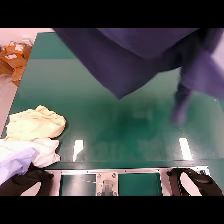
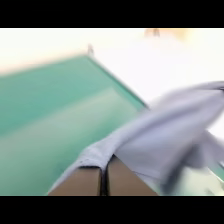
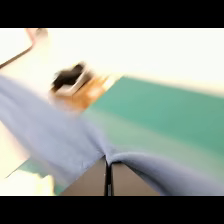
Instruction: Fold the shirts.
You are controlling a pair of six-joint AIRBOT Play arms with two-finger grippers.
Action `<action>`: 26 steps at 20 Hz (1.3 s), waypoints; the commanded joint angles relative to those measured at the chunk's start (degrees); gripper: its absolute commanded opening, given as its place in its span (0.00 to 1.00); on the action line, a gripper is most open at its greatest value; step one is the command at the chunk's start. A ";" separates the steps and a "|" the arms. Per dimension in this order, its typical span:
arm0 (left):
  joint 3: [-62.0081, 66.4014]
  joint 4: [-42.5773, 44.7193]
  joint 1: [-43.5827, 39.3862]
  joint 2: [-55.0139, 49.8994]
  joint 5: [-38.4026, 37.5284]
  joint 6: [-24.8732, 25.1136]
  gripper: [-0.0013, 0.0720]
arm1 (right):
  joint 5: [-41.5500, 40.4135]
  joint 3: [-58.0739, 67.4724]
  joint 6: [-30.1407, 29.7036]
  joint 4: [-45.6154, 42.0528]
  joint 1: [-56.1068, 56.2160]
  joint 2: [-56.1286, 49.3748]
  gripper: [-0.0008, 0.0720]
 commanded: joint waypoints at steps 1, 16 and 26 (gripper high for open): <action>4.24 5.92 0.02 1.62 -1.75 0.24 0.05 | -1.27 7.80 5.01 -10.58 -0.33 2.86 0.03; -18.78 21.38 0.02 -32.70 3.74 2.16 0.05 | -15.54 -17.33 -4.66 -9.20 17.44 -43.58 0.03; -12.79 18.18 1.44 -43.85 -1.92 -0.13 0.84 | -7.50 -14.36 -1.01 -11.54 7.10 -46.36 0.42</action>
